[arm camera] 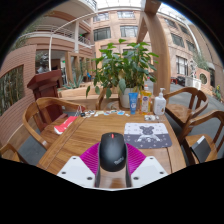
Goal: Arrange mouse
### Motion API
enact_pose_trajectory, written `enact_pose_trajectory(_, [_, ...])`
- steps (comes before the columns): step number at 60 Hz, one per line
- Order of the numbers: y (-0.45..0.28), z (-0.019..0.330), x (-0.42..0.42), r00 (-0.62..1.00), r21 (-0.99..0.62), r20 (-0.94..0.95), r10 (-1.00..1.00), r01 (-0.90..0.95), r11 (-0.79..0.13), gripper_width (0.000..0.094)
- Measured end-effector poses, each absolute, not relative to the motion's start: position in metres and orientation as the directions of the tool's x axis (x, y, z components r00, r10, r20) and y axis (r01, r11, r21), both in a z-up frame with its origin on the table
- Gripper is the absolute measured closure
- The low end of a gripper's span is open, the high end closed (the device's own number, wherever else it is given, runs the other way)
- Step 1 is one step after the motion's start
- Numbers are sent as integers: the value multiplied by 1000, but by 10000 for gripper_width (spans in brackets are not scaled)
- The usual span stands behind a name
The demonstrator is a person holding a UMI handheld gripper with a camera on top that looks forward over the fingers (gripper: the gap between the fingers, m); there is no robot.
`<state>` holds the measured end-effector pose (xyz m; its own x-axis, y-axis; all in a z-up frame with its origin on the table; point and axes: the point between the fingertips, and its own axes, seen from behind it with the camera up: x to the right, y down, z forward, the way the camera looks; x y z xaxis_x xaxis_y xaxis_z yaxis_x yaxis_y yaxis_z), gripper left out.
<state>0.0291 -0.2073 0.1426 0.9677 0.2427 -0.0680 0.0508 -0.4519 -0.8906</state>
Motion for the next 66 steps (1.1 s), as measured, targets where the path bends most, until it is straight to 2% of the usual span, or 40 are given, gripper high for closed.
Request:
enact_pose_trajectory(5, [-193,180,26,963,-912,-73,258,40,-407,591])
enact_pose_trajectory(13, [-158,218,28,964,-937,-56,258,39,-346,590])
enact_pose_trajectory(22, [-85,224,55,983,-946,-69,170,-11,-325,589])
enact_pose_trajectory(28, [-32,188,87,995,-926,-31,92,6,-378,591])
enact_pose_trajectory(42, [31,47,143,996,-807,88,-1,71,-587,587])
enact_pose_trajectory(52, [32,0,157,997,-757,67,-32,30,-652,523])
enact_pose_trajectory(59, [27,-5,158,999,-746,37,-37,3,-666,430])
enact_pose_trajectory(66, [19,20,161,998,-782,57,-36,22,-623,67])
